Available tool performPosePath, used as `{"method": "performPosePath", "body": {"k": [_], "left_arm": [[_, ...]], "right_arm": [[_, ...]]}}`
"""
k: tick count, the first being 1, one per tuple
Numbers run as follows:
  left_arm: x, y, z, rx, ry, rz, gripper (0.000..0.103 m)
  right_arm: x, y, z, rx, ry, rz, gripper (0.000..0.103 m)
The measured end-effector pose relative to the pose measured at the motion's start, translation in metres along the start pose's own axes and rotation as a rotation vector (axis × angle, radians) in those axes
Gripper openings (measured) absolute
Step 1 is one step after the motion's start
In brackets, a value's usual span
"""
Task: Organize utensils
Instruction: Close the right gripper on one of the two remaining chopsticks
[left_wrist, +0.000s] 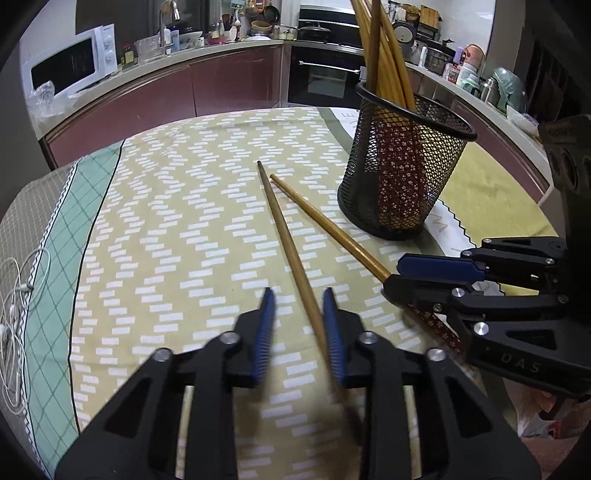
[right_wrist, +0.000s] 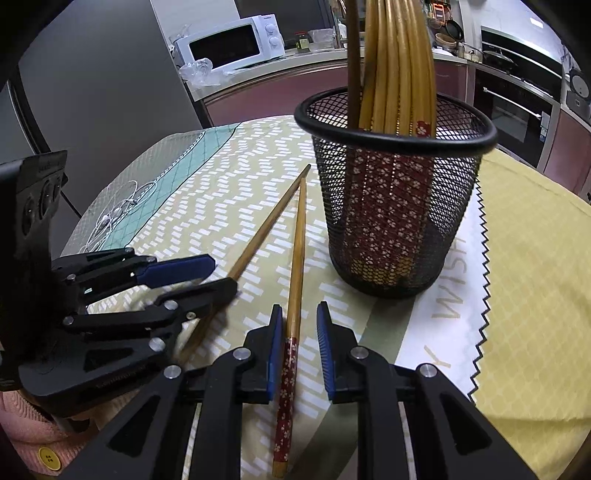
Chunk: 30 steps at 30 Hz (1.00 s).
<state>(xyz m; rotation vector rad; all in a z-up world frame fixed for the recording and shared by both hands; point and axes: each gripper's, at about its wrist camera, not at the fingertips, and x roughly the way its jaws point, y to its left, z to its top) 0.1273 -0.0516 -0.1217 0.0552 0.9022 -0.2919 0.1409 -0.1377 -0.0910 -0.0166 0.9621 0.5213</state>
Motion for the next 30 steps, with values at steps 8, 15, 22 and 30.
{"method": "performPosePath", "body": {"k": [8,15,22,30], "left_arm": [[-0.013,0.008,-0.014,-0.034,0.016,-0.031,0.009],[-0.018,-0.001,-0.016,0.0,0.024,-0.035,0.023],[-0.003,0.001,0.0,0.017,0.026,-0.004,0.028],[0.011,0.01,0.016,-0.005,0.023,0.001,0.016]], "right_arm": [[0.002,0.002,0.001,-0.009,0.003,-0.002,0.018],[0.009,0.01,0.008,-0.041,0.01,-0.022,0.018],[0.015,0.012,0.015,-0.049,0.011,-0.029,0.017],[0.014,0.006,0.015,-0.011,0.007,-0.002,0.007]]}}
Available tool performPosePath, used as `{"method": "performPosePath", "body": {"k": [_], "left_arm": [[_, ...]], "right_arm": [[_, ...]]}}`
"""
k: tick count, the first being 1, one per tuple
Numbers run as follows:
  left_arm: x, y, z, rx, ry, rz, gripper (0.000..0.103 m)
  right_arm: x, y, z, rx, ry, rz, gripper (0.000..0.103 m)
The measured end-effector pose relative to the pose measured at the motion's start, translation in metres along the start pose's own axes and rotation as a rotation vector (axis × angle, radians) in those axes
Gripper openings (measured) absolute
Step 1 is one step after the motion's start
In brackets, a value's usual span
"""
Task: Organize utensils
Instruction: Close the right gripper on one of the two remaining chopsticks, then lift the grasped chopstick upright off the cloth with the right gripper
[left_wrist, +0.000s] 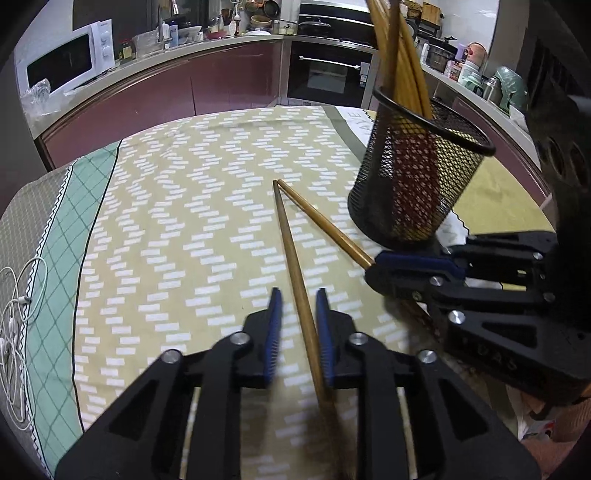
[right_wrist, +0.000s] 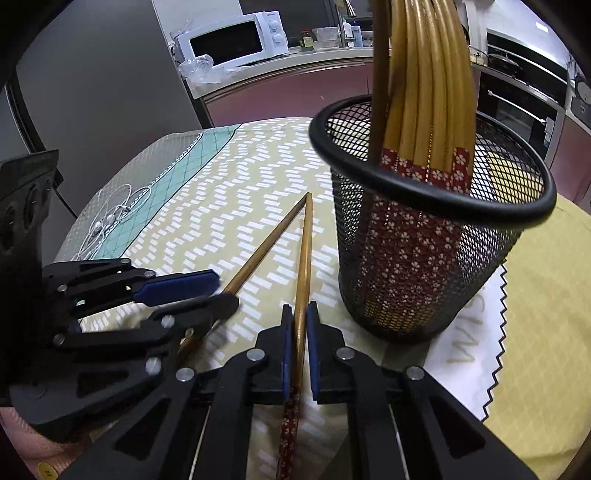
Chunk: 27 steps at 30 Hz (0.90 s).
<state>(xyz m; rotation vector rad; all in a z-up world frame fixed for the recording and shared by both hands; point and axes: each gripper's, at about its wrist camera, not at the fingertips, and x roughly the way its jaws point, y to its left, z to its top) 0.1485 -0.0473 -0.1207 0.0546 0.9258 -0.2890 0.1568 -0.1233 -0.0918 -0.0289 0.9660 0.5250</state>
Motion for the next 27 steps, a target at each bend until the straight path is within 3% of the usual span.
{"method": "performPosePath", "body": {"k": [2,27], "left_arm": [[-0.001,-0.002,0.0,-0.005,-0.004,0.0,0.01],[-0.044,0.003,-0.015,-0.039,-0.088,-0.021,0.008]], "right_arm": [[-0.002,-0.003,-0.002,0.006,-0.002,0.008,0.006],[-0.05,0.006,-0.014,-0.018,-0.102,0.131,0.006]]}}
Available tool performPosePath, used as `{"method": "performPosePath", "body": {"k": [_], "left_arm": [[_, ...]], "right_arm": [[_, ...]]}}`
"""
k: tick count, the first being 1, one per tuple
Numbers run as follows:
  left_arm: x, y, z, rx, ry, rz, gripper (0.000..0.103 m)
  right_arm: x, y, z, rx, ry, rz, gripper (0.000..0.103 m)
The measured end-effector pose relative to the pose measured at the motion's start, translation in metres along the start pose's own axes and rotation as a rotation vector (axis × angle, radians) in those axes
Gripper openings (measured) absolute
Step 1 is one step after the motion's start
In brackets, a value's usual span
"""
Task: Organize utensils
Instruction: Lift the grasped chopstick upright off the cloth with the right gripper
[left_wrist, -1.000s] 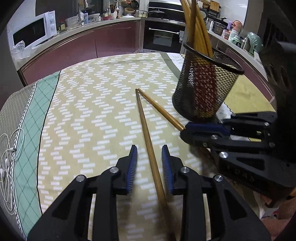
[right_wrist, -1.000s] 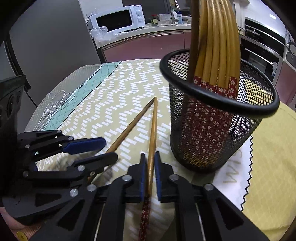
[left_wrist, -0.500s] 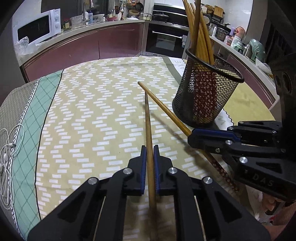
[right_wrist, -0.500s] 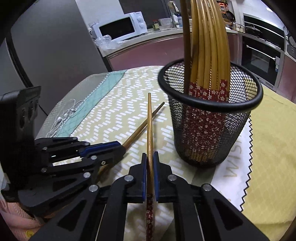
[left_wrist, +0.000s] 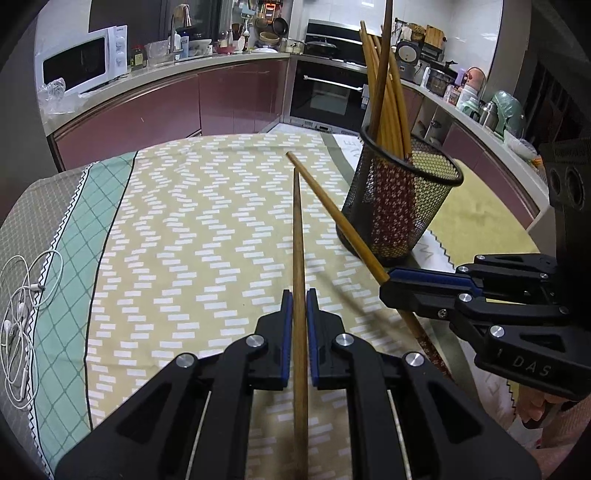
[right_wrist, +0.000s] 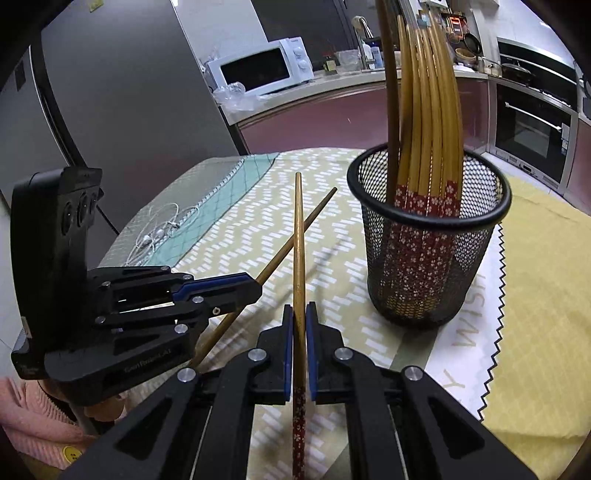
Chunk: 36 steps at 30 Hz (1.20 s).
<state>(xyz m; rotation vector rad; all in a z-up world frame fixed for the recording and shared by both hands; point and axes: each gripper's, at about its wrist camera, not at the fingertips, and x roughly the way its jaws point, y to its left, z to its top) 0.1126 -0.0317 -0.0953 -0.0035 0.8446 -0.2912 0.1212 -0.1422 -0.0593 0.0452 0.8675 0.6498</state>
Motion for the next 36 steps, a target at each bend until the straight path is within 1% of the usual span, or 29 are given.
{"method": "performPosePath", "body": {"k": [5,12,14,18,24,36], "left_arm": [[-0.011,0.006,0.003,-0.013,-0.019,-0.019,0.008],[-0.03,0.012,0.006,-0.03,-0.046,-0.073,0.008],[-0.034,0.014,0.007,-0.031,-0.055,-0.074,0.008],[-0.045,0.017,0.009,-0.035,-0.087,-0.093,0.008],[-0.055,0.008,0.012,-0.024,-0.119,-0.108,0.008],[-0.069,0.003,0.013,-0.004,-0.152,-0.132,0.008]], "right_arm": [[-0.007,0.002,0.002,-0.011,-0.027,0.011,0.006],[-0.019,0.006,0.003,-0.028,-0.075,0.023,0.006],[-0.023,0.006,0.002,-0.03,-0.085,0.025,0.006],[-0.027,0.009,0.005,-0.037,-0.111,0.02,0.006],[-0.037,0.006,0.008,-0.036,-0.144,0.014,0.006],[-0.037,0.006,0.007,-0.037,-0.15,0.017,0.006]]}}
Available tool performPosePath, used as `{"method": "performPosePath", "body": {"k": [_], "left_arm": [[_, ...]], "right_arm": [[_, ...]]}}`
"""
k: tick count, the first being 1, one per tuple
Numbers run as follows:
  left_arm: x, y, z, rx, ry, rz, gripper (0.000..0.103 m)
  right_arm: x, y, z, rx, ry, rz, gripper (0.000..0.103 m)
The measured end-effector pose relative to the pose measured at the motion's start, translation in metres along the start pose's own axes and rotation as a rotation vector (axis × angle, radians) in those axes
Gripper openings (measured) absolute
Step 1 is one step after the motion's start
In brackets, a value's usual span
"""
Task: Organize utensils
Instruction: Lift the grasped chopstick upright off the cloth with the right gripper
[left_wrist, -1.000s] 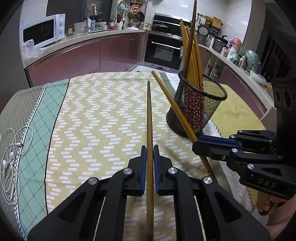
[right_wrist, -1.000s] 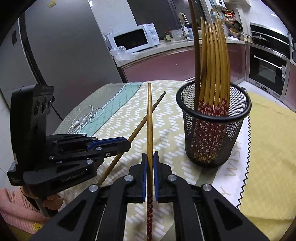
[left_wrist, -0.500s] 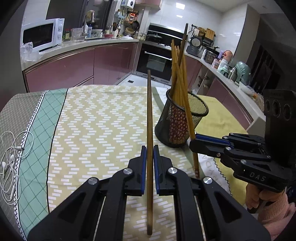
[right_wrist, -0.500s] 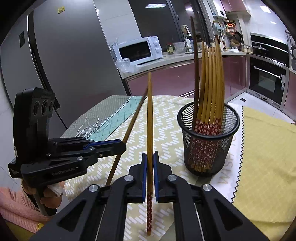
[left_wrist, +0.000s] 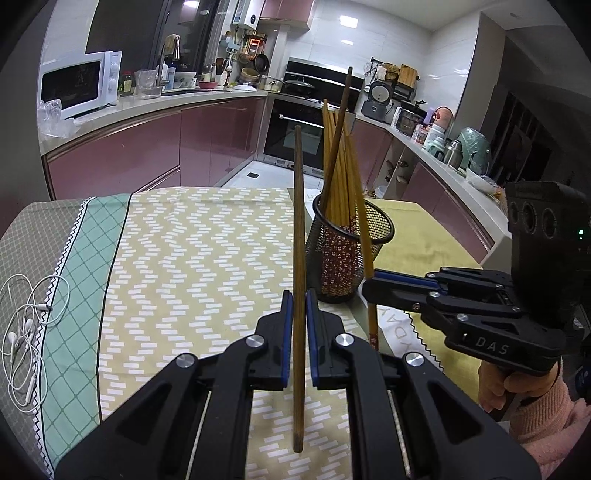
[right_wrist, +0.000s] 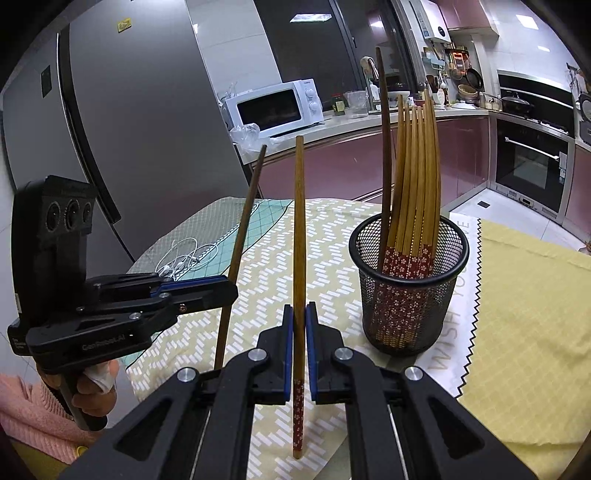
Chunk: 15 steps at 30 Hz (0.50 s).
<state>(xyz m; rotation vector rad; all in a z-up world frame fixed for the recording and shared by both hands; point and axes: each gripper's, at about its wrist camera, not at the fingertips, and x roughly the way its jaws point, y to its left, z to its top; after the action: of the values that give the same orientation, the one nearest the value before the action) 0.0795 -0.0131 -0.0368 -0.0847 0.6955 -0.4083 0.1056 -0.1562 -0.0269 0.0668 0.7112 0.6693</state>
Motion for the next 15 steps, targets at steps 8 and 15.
{"method": "performPosePath", "body": {"k": [8,15], "left_arm": [[-0.002,-0.0041,0.0,0.011,-0.005,-0.008,0.008],[-0.0033,-0.0051,0.0008,0.011,-0.007,-0.014,0.008]], "right_arm": [[0.003,-0.0004,-0.0032,-0.003,0.008,0.003,0.006],[0.0011,-0.0027,-0.0046,0.003,0.009,0.006,0.006]]}}
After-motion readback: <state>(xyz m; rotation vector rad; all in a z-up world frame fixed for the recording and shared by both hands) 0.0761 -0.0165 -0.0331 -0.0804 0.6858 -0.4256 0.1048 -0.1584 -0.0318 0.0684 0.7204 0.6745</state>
